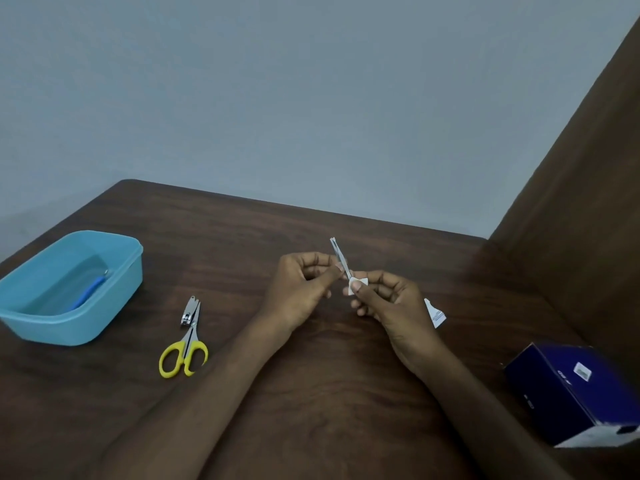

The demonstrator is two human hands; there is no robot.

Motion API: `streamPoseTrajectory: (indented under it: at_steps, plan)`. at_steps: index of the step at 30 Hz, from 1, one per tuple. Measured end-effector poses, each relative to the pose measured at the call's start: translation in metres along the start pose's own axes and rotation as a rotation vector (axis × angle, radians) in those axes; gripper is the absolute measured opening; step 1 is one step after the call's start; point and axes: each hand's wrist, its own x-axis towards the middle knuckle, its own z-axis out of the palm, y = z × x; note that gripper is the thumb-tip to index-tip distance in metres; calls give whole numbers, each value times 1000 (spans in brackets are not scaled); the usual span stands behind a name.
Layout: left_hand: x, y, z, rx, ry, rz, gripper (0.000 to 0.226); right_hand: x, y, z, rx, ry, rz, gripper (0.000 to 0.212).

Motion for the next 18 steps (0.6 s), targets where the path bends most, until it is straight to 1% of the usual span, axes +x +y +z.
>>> streamPoseTrajectory:
  at_steps: [3,6,8,11,15,18]
  plan:
    - [-3,0,2,41,34,28,7,0,2,-6,34,-14,19,11]
    - [-3,1,0,-17,158,52,8,2,2,-6,46,-21,29,11]
    - [-2,2,-2,-33,208,66,11,2,3,-4,42,-31,28,11]
    - [-2,3,-2,-18,192,78,10,2,2,-2,44,-32,28,11]
    - [-3,-1,2,73,102,91,7,1,0,-3,37,-28,19,10]
    - [-4,-3,3,116,66,119,6,0,2,-2,21,3,8,22]
